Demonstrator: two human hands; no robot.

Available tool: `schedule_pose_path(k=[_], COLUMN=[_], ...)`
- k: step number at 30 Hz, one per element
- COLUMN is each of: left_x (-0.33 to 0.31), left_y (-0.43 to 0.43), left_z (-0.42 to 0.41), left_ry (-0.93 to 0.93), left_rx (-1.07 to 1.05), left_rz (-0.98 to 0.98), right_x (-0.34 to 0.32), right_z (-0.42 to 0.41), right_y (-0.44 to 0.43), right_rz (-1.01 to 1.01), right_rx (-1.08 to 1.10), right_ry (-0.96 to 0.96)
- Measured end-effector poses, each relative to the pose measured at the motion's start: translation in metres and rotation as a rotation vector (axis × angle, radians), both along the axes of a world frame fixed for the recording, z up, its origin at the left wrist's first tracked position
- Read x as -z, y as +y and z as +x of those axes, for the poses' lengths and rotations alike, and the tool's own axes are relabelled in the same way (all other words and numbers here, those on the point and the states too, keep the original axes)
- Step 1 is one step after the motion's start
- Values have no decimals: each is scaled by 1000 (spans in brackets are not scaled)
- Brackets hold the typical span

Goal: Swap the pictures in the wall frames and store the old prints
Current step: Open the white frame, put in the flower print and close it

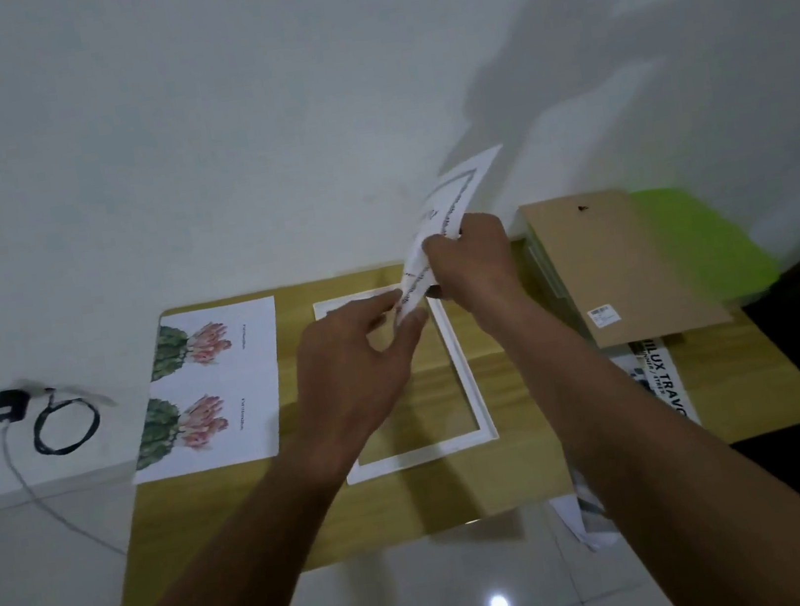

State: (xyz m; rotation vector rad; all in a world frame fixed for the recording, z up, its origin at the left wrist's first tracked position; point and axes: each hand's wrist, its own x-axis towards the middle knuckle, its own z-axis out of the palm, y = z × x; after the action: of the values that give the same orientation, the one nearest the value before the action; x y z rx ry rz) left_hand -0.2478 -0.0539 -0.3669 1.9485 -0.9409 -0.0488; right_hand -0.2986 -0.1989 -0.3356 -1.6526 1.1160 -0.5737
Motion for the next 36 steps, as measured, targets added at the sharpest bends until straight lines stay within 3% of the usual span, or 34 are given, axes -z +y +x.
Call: schedule_pose_path(k=[3,5,7,11,18,28,36], left_x=[2,12,22,39,75,137,163], left_y=[1,-3,-6,0,18,-27,-99], left_z=[5,21,30,8,-62,-155,-187], left_ry=[231,383,561,1076,898,619,524], left_rx=[-82,-115,-74,114,23,91,66], left_rz=[-12,86,238,295,338,423,417], right_x=[-4,-1,8,36,102,168,199], right_z=[-32,-56,-79,-120,-198,-298,-318], right_y=[-5,-12,-19,-30,-22,-44,-103], right_rz=[130,250,402,636,393,135,-4], right_rx=[18,-14,-26,-57,-24,39,167], right_ry=[-59,-133,-216,-235,77,234,385])
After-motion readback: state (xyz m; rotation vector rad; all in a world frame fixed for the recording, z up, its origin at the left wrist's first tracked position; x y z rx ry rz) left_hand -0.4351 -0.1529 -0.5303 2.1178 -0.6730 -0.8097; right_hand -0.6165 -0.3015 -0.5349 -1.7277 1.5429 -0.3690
